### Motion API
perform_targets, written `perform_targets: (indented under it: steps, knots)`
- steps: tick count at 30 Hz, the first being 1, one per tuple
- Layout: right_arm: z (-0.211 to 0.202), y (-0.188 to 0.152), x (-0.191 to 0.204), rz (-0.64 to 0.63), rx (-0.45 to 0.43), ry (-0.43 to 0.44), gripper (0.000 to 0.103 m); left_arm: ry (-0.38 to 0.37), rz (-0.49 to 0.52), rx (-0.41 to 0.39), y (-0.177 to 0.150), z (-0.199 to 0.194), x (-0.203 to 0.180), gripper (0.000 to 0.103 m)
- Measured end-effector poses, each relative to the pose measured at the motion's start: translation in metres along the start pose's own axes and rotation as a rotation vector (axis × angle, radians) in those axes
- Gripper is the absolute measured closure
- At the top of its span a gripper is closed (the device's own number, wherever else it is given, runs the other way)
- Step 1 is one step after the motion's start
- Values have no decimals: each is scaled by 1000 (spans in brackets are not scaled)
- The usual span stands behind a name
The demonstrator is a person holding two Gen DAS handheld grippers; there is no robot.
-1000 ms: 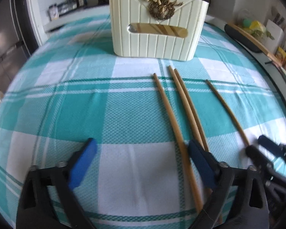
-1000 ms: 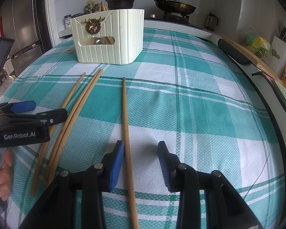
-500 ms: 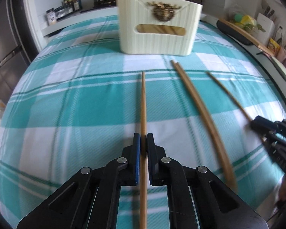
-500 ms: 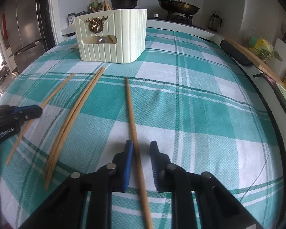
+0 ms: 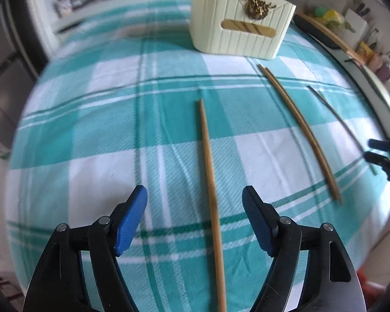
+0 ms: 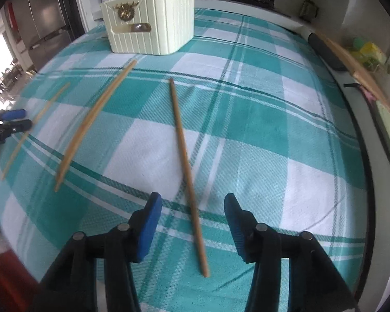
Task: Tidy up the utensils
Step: 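Grasp a chopstick with the left gripper while the right gripper grasps another, then lift both chopsticks into the cream holder and open both grippers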
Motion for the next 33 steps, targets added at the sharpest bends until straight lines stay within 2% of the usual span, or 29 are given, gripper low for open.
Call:
perform_targets:
  steps: [1,4,10,11,13,14,15,16,19,22,26,33]
  knots:
    - [0,5,0,8,13,23,52,-9,10,20,4,4,1,26]
    - [7,21,2,14,61,73,52,31,64,54,16,21,-1,26]
    - [42,59,16,-50,137,80,52,54,111,78,35,30,-9,28]
    - [49,67,18,-58,140,80,52,57,113,77,37,31,-9,32]
    - [60,81,19,-62,127,64,52,47,103,69,44,32,-13,44]
    - [65,89,19,-59,116,57,59,55,97,60,46,31,-13,65]
    - [69,99,20,-68,90,32,88,53,91,51,49,30,-15,96]
    - [73,107,21,-74,80,20,96,43,84,51,51,31,-16,96]
    - [74,117,21,-11,50,56,97,20,34,40,56,31,-11,99]
    - [53,119,26,-17,-16,67,97,4,3,-44,56,6,-3,99]
    - [-16,113,38,-50,-165,106,97,-46,-33,-186,56,-49,6,99]
    - [-115,98,42,-82,-350,116,97,-119,-58,-360,53,-130,19,99]
Point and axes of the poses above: each gripper's, at about its wrist camera, not at the fingertips, and z roughly the way its jaws point, x to its left, y to its top, the point moved 4 cm from there along z, roughly the way its jaws point, and after that the axes turned 9 degrees about y, right-handed, at the moved point
